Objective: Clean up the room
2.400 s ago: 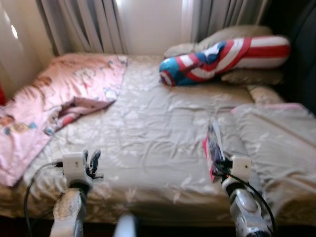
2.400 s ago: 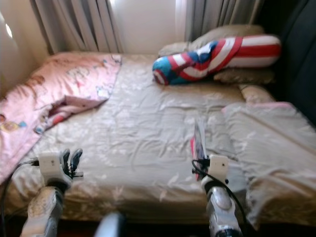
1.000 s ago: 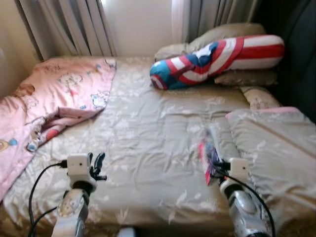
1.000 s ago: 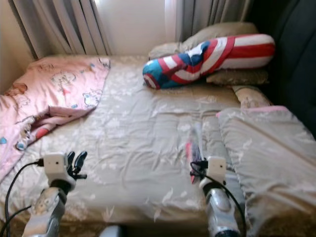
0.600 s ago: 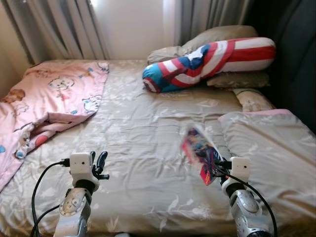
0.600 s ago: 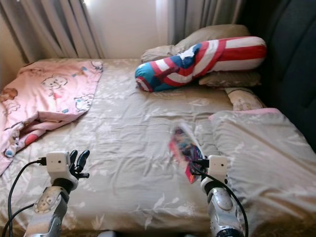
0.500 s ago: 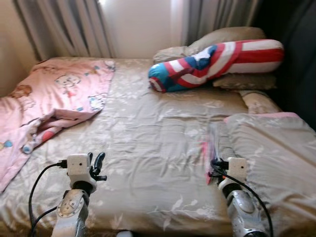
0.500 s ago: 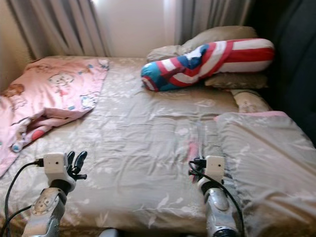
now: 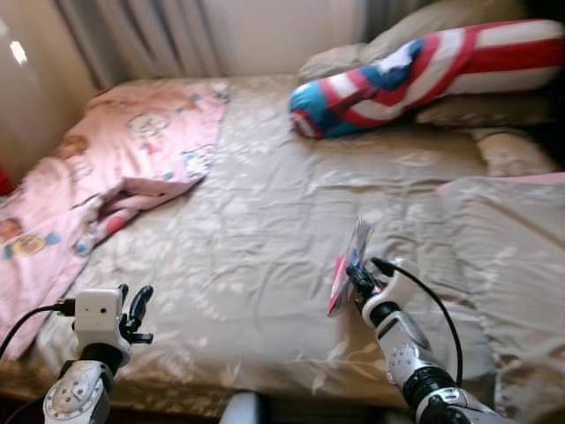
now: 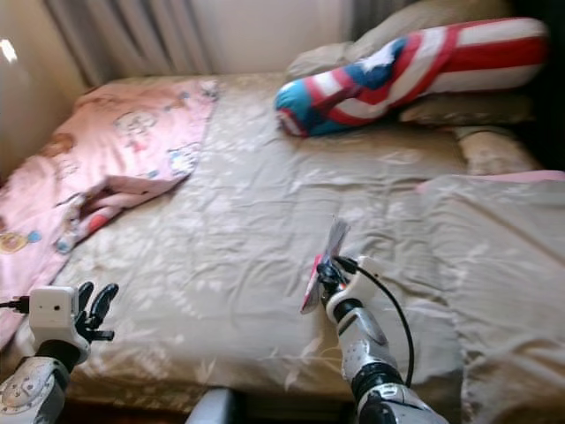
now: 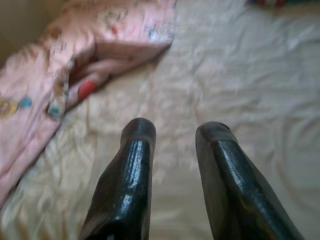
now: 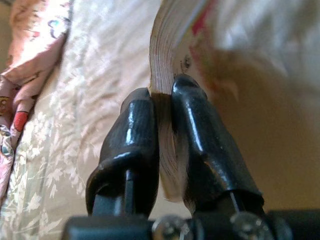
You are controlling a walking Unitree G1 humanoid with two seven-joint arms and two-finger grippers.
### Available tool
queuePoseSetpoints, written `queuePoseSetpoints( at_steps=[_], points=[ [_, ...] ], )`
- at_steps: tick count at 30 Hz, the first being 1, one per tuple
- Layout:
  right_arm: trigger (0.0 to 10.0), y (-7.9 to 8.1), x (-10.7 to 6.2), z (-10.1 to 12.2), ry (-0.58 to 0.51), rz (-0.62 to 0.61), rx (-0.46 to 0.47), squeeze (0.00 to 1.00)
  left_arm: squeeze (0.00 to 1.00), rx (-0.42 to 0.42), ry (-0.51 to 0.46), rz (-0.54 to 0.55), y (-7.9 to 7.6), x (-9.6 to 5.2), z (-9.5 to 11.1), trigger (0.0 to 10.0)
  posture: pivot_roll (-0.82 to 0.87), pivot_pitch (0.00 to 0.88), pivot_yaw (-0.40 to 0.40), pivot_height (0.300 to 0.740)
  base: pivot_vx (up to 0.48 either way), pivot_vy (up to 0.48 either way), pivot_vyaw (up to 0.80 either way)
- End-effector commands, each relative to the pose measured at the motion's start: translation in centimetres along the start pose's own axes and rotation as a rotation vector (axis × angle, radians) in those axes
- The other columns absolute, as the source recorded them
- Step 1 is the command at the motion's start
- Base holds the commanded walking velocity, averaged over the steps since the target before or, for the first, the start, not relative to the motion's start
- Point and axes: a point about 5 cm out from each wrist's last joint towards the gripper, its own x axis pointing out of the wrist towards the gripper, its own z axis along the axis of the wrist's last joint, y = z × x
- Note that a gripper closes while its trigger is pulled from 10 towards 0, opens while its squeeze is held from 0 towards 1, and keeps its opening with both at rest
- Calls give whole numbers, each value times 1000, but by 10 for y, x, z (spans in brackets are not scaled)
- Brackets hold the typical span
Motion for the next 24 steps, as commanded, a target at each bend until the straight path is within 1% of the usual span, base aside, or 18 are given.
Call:
queuePoseSetpoints(
  at_steps=[1,2,4,5,9,12,14,16,18,22,24],
  points=[
    [10000,-5,-3,-7,28,-6,27,0,0,13,-8,-10,3,-2,9,10000,257,200,108,646,0,0,0],
    [10000,-12,-7,-13,50,-47,28,0,0,19,3,-11,4,-6,10,10000,268,213,117,646,0,0,0],
    [10000,-15,-8,-14,53,-61,28,0,0,20,6,-11,4,-8,10,10000,268,213,117,646,0,0,0],
    [10000,-19,-10,-16,56,-87,28,0,0,22,10,-11,4,-9,10,10000,275,223,122,646,0,0,0],
    [10000,-40,-20,-12,-2,-218,48,0,0,43,43,-16,6,-21,7,10000,281,238,131,646,0,0,0],
    [10000,-51,-25,-7,-51,-282,85,0,0,44,48,-16,7,-24,7,10000,281,251,135,646,0,0,0],
    [10000,-57,-29,-5,-75,-306,100,0,0,49,54,-15,8,-25,7,10000,281,254,137,646,0,0,0],
    [10000,-61,-32,-5,-78,-321,87,0,0,55,58,-18,9,-26,7,10000,278,261,140,646,0,0,0],
    [10000,-67,-35,-4,-101,-345,102,0,0,60,65,-14,11,-27,6,10000,279,265,142,646,0,0,0],
    [10000,-74,-40,-1,-127,-377,108,0,0,64,81,-12,12,-30,9,10000,282,268,144,646,0,0,0],
    [10000,-77,-42,1,-151,-394,129,0,0,68,86,-12,12,-32,11,10000,287,271,146,646,0,0,0]
  ],
)
